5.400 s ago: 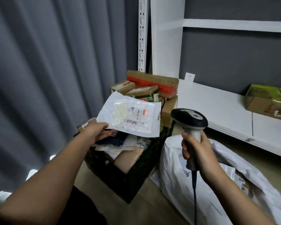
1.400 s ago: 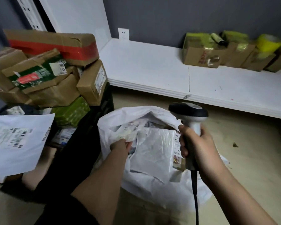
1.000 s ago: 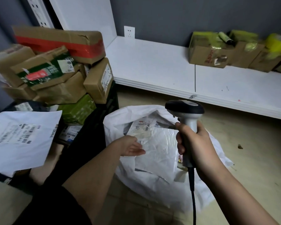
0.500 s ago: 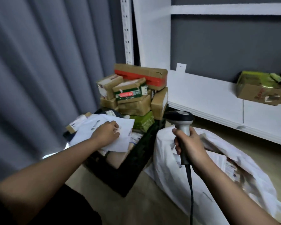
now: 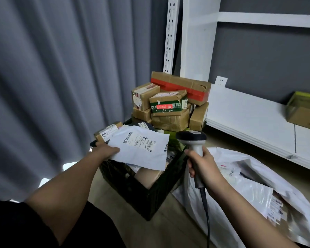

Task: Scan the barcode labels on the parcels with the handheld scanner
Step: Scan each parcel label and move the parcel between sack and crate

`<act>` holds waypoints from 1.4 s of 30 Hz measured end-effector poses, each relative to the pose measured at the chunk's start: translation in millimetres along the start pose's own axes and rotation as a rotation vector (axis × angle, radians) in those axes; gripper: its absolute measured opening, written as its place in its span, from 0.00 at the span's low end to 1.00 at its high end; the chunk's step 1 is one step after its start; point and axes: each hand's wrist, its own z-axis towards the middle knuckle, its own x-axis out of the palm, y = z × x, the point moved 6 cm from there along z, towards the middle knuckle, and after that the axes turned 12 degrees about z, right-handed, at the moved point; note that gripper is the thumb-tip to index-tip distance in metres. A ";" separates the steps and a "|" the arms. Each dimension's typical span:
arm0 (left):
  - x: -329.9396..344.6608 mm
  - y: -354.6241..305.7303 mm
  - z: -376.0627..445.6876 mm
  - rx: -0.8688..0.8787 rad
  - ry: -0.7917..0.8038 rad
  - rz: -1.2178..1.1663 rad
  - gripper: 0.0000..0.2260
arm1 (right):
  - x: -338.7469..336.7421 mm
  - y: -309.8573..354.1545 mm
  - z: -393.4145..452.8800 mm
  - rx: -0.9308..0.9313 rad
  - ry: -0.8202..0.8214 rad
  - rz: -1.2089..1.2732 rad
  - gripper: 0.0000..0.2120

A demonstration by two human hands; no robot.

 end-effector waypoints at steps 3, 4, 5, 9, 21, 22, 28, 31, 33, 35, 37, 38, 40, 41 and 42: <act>4.2 -2.2 8.2 0.010 0.037 -0.191 0.43 | -1.1 -1.7 1.8 0.005 -0.002 0.030 0.06; 3.0 -3.3 13.9 0.038 0.020 -0.239 0.42 | -1.7 -2.1 1.7 0.004 0.002 0.039 0.05; 1.7 -3.9 20.8 0.078 -0.012 -0.273 0.39 | -2.3 -2.5 1.5 0.004 0.006 0.047 0.05; -5.5 -19.2 -8.7 0.104 0.055 -0.389 0.16 | -5.9 -4.3 -0.6 0.031 0.013 0.074 0.06; 14.7 -104.0 -160.0 0.408 0.461 -0.833 0.16 | -33.6 -0.2 -13.6 0.074 -0.097 0.471 0.14; 21.1 -109.8 -171.4 0.449 0.482 -0.806 0.17 | -35.3 3.0 -14.0 0.063 -0.084 0.485 0.14; 59.2 -129.1 -214.8 0.607 0.623 -0.566 0.21 | -69.7 18.1 -12.4 -0.057 -0.352 0.366 0.11; 55.9 -140.9 -213.9 0.528 0.703 -0.766 0.18 | -84.1 35.7 -18.0 -0.114 -0.399 0.215 0.11; 46.7 -144.7 -199.0 0.389 0.731 -0.954 0.17 | -90.4 48.2 -21.7 -0.161 -0.380 0.130 0.11; 37.4 -143.0 -177.2 0.311 0.681 -0.975 0.19 | -94.4 57.4 -25.4 -0.184 -0.330 0.074 0.12; 36.6 -139.6 -167.5 0.319 0.682 -0.849 0.16 | -95.1 62.1 -29.0 -0.181 -0.267 0.060 0.13; 39.6 -138.2 -166.4 0.337 0.694 -0.755 0.13 | -95.6 63.2 -30.3 -0.176 -0.242 0.048 0.13; 47.7 -137.3 -165.4 0.393 0.701 -0.560 0.10 | -96.1 63.5 -32.6 -0.170 -0.213 0.011 0.13; 50.8 -137.9 -163.9 0.427 0.691 -0.485 0.10 | -96.4 63.5 -33.8 -0.174 -0.211 -0.011 0.13; 52.6 -139.6 -162.6 0.467 0.672 -0.442 0.09 | -96.9 64.0 -35.3 -0.190 -0.221 -0.031 0.13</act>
